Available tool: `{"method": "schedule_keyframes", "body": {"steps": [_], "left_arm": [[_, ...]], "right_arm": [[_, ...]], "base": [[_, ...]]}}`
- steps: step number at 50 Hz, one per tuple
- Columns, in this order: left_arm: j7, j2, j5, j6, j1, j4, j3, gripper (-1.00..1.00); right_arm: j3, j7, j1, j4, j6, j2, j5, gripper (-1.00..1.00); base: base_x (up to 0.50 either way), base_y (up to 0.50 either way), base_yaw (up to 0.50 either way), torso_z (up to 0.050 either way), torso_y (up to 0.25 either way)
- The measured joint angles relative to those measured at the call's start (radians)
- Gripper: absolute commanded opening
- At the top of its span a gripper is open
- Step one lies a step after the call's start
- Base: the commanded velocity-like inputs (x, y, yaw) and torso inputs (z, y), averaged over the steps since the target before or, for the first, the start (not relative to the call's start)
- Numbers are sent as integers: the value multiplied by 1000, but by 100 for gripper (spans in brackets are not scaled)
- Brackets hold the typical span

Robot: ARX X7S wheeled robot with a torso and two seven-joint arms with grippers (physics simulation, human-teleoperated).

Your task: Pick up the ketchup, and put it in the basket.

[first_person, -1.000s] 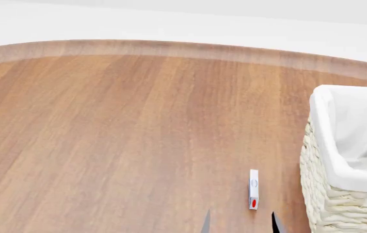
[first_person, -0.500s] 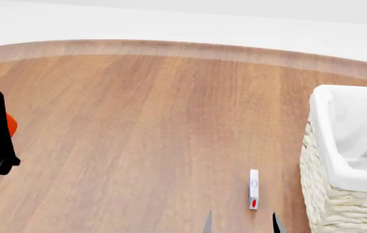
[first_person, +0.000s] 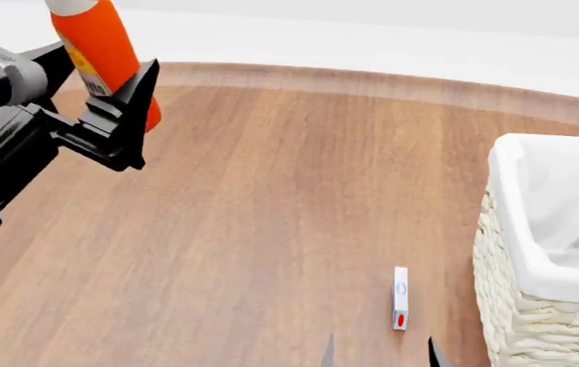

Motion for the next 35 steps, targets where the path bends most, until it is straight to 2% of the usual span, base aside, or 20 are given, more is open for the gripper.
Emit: {"method": "schedule_keyframes", "body": {"steps": [15, 35], "left_arm": [[200, -14, -15, 62, -130, -294, 103, -100], [392, -34, -71, 39, -126, -440, 180, -100]], "right_arm": [[-6, 0, 4, 14, -4, 2, 1, 100], [-10, 3, 8, 27, -10, 4, 6, 100]], "base": [[0, 0, 0, 0, 1], [0, 0, 0, 0, 0]]}}
